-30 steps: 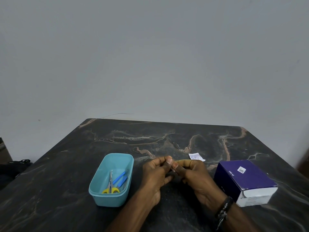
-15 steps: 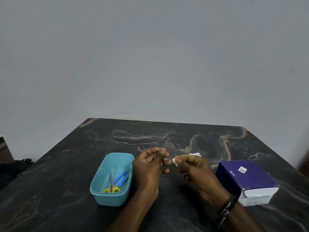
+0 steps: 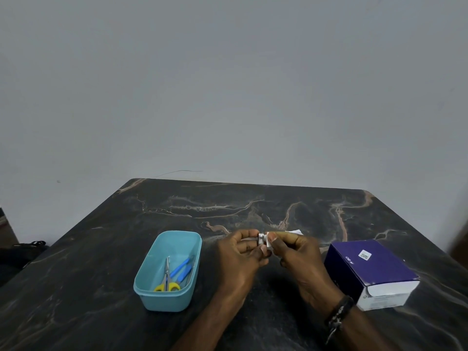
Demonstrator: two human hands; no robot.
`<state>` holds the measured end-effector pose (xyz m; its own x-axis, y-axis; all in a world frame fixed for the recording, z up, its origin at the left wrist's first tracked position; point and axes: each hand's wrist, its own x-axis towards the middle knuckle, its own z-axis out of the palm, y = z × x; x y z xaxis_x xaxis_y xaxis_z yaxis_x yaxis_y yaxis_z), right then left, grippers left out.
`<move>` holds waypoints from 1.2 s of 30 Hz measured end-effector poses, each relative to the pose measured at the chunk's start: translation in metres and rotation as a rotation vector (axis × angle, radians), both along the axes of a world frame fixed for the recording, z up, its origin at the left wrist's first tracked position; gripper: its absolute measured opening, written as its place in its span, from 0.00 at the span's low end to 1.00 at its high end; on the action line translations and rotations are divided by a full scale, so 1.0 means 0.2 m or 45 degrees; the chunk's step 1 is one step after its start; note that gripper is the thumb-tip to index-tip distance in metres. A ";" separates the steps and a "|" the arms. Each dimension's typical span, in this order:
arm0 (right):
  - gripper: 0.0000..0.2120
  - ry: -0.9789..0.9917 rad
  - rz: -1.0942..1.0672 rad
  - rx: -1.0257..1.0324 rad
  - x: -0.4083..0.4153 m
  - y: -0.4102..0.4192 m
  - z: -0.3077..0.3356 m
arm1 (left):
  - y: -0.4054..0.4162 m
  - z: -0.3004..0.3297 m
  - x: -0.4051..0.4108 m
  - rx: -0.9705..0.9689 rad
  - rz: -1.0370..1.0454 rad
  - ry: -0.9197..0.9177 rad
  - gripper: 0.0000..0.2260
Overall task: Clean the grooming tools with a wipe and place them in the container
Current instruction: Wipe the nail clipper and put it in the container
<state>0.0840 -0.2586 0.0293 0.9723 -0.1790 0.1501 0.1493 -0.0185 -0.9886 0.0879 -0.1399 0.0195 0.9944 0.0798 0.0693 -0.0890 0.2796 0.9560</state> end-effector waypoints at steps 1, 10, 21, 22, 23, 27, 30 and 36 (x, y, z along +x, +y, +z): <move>0.07 -0.006 0.009 -0.018 0.00 0.00 -0.01 | 0.00 0.00 0.00 0.008 0.003 -0.001 0.11; 0.06 -0.024 -0.066 -0.055 0.01 0.01 -0.03 | 0.01 0.00 -0.02 0.135 -0.086 -0.020 0.10; 0.07 0.010 -0.013 -0.112 0.01 0.00 -0.02 | 0.02 0.01 -0.02 0.149 -0.055 -0.056 0.10; 0.07 -0.002 -0.039 -0.102 0.01 0.00 -0.02 | 0.01 0.00 -0.02 0.158 -0.065 -0.060 0.10; 0.07 -0.013 -0.069 -0.089 0.01 0.00 -0.01 | 0.01 0.00 -0.02 0.169 -0.072 -0.066 0.10; 0.06 -0.051 -0.154 -0.045 0.01 0.00 -0.01 | -0.01 -0.01 -0.02 0.201 -0.082 -0.080 0.10; 0.06 -0.071 -0.191 -0.029 0.01 0.00 0.00 | -0.01 -0.01 -0.02 0.218 -0.081 -0.088 0.10; 0.07 -0.137 -0.207 -0.013 0.01 0.01 0.00 | -0.01 -0.02 -0.03 0.247 -0.088 -0.057 0.09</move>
